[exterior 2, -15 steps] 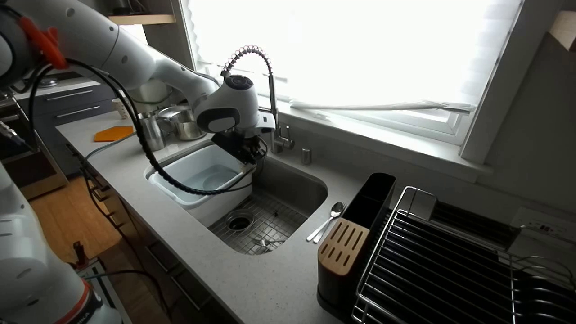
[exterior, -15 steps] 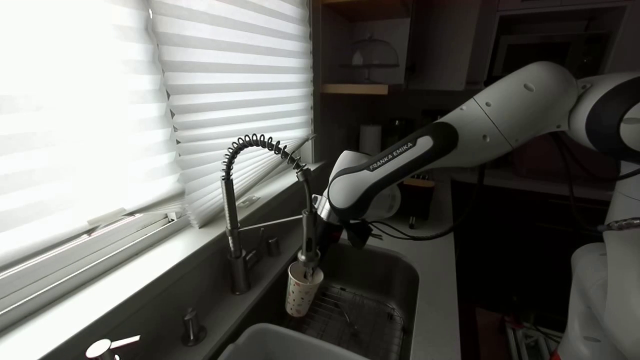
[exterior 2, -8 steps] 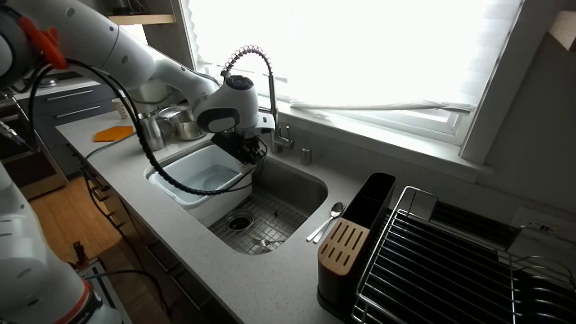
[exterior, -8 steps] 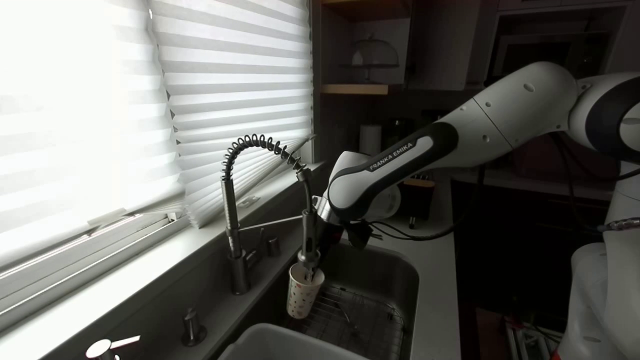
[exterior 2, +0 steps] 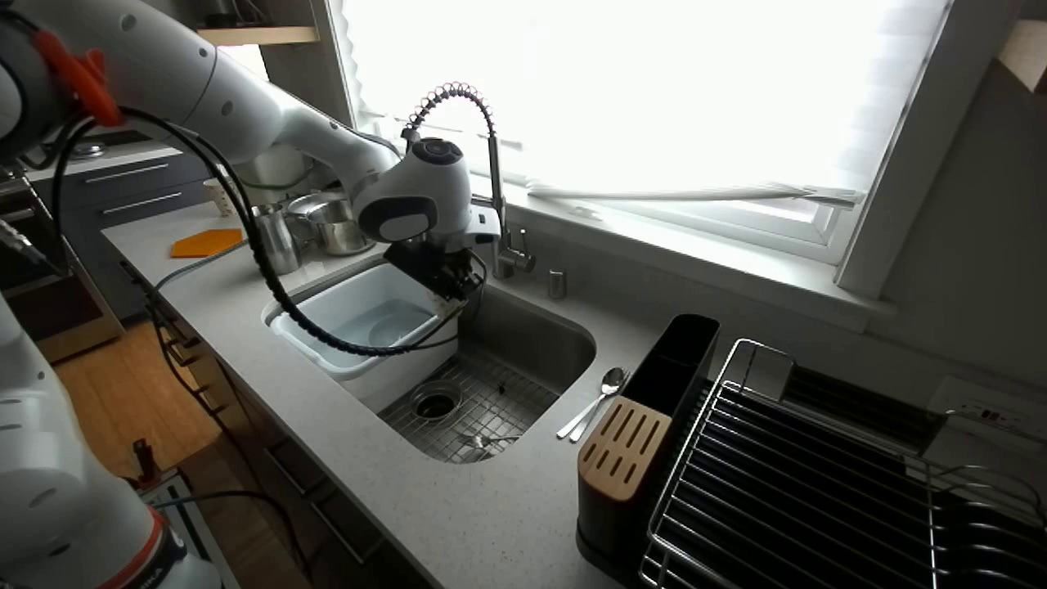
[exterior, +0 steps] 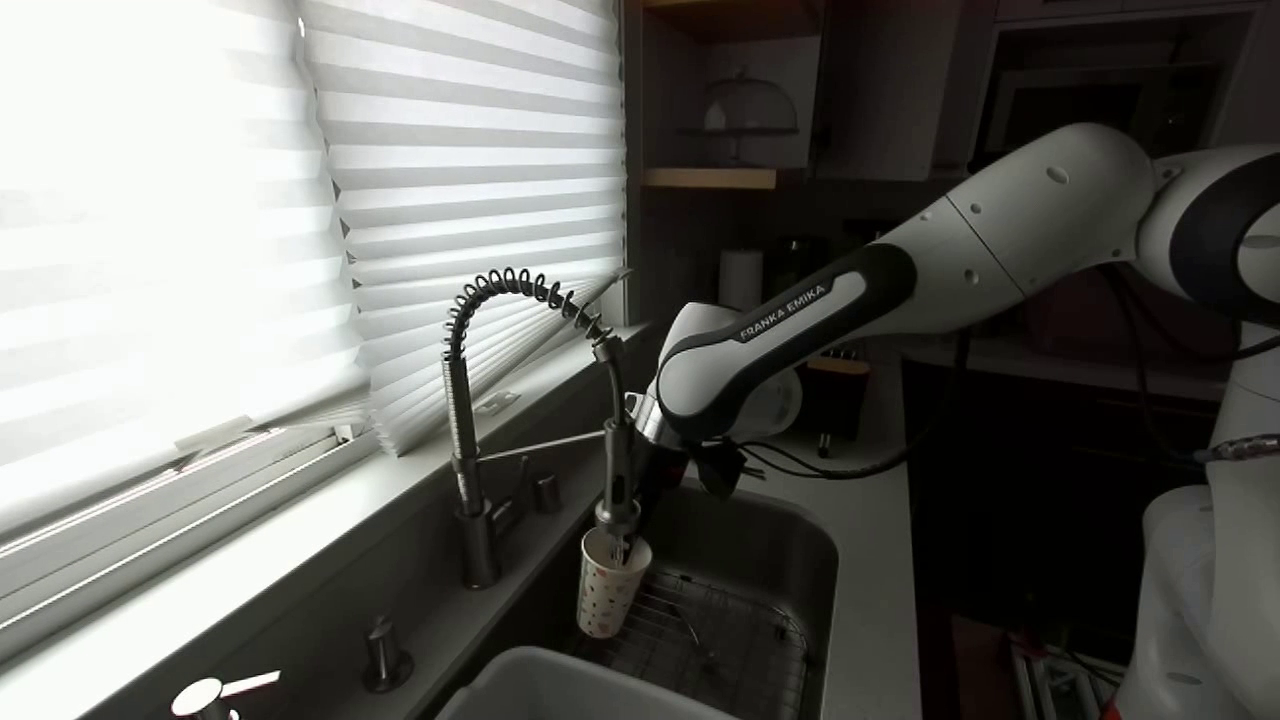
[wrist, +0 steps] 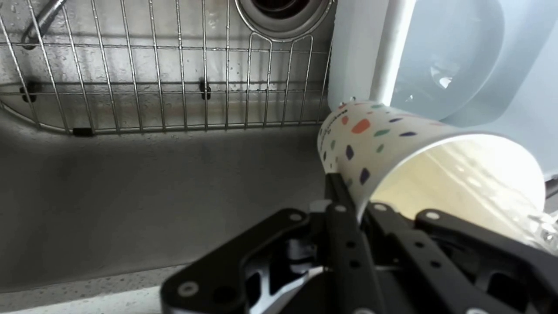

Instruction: Fill the cup with water

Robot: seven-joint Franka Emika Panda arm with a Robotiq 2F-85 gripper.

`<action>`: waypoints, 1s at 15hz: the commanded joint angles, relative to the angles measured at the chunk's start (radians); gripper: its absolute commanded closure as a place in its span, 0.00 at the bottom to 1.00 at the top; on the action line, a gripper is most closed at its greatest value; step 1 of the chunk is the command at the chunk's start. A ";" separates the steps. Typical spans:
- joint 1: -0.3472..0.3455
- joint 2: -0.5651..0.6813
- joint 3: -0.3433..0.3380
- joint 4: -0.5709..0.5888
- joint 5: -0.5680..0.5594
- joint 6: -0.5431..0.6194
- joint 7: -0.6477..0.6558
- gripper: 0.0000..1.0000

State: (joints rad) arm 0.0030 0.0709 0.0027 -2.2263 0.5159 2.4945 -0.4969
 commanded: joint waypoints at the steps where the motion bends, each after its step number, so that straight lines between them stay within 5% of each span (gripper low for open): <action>1: -0.019 -0.002 0.007 0.000 -0.015 -0.036 -0.016 1.00; 15: -0.026 -0.002 0.004 -0.003 -0.036 -0.063 -0.030 1.00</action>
State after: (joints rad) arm -0.0052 0.0725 0.0027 -2.2271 0.5016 2.4653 -0.5139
